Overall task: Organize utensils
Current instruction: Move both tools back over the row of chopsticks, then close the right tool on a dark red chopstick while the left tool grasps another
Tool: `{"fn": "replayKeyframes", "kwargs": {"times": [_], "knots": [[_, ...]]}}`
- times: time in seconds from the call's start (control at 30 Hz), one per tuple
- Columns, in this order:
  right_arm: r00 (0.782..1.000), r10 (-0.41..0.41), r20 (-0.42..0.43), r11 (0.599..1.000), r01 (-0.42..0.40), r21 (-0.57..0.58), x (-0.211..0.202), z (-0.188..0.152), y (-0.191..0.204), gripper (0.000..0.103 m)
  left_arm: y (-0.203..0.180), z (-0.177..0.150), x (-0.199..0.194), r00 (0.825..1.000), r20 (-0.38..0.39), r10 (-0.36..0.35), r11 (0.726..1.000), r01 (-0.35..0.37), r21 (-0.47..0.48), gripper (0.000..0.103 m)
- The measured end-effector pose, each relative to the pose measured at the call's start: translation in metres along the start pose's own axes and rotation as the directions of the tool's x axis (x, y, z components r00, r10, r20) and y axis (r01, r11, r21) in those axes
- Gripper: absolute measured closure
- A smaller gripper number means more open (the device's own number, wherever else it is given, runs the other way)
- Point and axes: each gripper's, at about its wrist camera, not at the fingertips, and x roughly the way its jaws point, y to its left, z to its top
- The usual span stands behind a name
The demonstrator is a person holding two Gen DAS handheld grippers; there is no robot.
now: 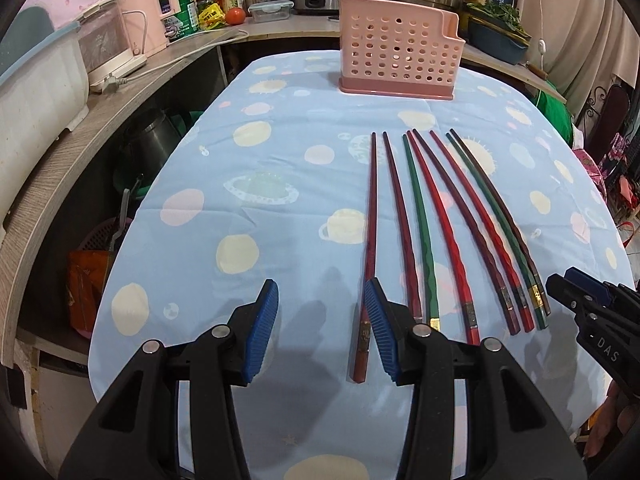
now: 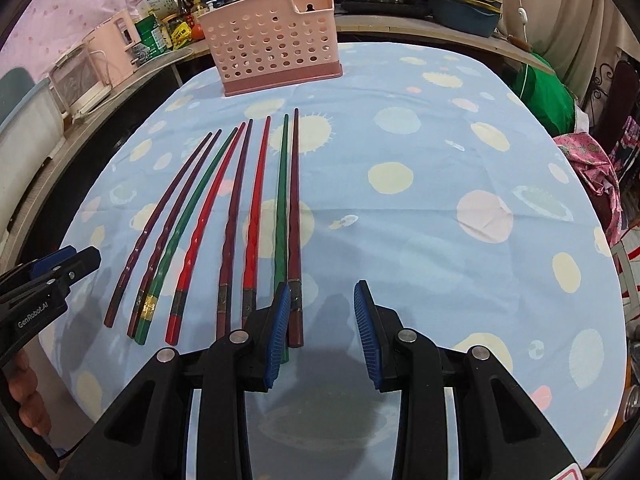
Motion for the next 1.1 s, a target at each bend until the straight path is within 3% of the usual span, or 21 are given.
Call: {"fn": "replayKeyframes", "kwargs": {"times": [0.73, 1.1], "knots": [[1.000, 0.001, -0.018, 1.000, -0.001, -0.027, 0.010, 0.001, 0.006, 0.076, -0.004, -0.010, 0.018, 0.999, -0.051, -0.014, 1.000, 0.014, 0.007, 0.060], [1.000, -0.018, -0.019, 1.000, 0.017, -0.024, 0.012, -0.001, 0.001, 0.092, -0.002, -0.013, 0.021, 0.998, -0.057, -0.021, 1.000, 0.021, 0.002, 0.060]]}}
